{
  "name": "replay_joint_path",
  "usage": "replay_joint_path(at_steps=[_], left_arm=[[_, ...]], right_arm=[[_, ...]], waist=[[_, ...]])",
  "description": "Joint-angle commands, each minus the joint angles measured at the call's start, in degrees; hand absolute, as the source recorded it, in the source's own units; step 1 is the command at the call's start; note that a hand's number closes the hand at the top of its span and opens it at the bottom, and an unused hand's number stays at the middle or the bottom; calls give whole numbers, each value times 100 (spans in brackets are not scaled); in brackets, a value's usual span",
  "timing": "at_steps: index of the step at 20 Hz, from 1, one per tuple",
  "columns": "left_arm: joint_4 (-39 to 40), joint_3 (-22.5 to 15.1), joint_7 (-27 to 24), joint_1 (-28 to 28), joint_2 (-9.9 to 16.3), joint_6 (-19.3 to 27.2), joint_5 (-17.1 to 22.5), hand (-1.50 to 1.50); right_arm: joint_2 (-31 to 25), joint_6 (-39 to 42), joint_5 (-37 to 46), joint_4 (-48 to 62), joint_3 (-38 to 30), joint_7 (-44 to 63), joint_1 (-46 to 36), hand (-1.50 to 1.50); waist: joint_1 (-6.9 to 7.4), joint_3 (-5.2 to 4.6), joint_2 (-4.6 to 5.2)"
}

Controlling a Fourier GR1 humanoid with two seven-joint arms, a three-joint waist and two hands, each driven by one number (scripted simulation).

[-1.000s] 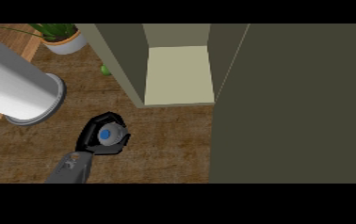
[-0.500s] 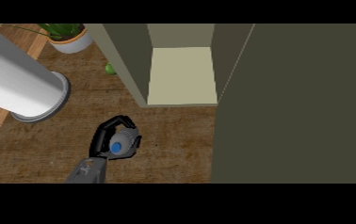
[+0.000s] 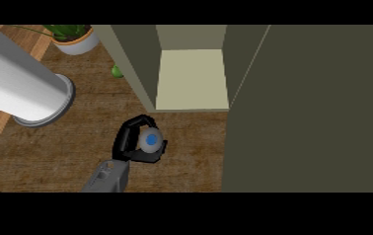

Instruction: Pick up the bottled water, place it into the cabinet and close the cabinet

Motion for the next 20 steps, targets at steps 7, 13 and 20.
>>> replay_joint_path(at_steps=[7,13,20], left_arm=[[-1196,-1399,1811,-743,-50,1415,1111,150],[-1437,-2068,2461,-1284,-51,2471,1741,150],[-489,-1836,3066,-2666,-51,2841,2171,150]], right_arm=[[-112,-104,-373,-805,-235,329,115,-150],[-92,6,-535,-595,-314,87,193,-150],[-142,260,-617,-232,-666,-417,321,-150]], waist=[[-16,-7,42],[-82,-8,50],[-190,-5,68]])
